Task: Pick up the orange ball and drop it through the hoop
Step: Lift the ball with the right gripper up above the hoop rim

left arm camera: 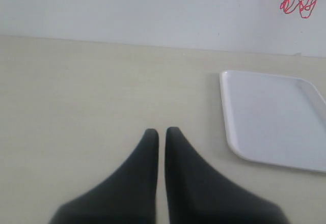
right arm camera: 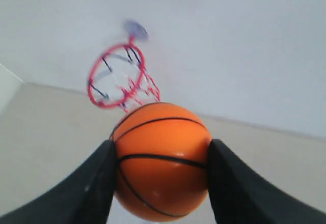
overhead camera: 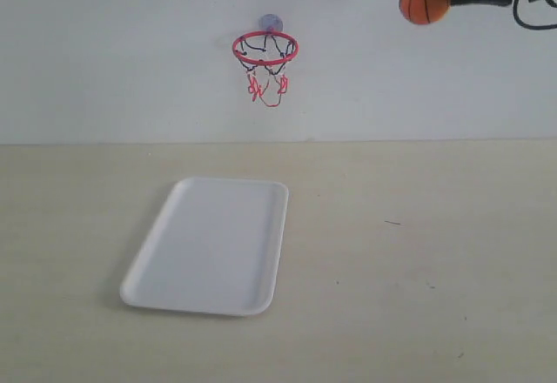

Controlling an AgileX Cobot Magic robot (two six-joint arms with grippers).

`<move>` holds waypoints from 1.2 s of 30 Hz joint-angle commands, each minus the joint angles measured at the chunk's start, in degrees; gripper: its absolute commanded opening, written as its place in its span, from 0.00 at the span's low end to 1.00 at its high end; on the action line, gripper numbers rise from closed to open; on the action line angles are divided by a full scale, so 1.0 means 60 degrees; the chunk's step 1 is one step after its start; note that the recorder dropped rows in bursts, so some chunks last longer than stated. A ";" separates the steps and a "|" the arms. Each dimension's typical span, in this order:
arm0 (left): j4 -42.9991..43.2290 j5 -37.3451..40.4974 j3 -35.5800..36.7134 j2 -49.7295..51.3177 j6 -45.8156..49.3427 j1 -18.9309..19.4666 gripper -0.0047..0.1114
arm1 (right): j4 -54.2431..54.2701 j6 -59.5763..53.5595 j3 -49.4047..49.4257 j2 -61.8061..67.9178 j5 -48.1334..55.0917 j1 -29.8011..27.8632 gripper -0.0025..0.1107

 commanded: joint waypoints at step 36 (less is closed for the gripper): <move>-0.0052 -0.0114 0.0038 -0.0037 -0.0065 0.0025 0.08 | 0.4369 -0.3621 -0.5268 0.5403 -0.2704 0.2869 0.02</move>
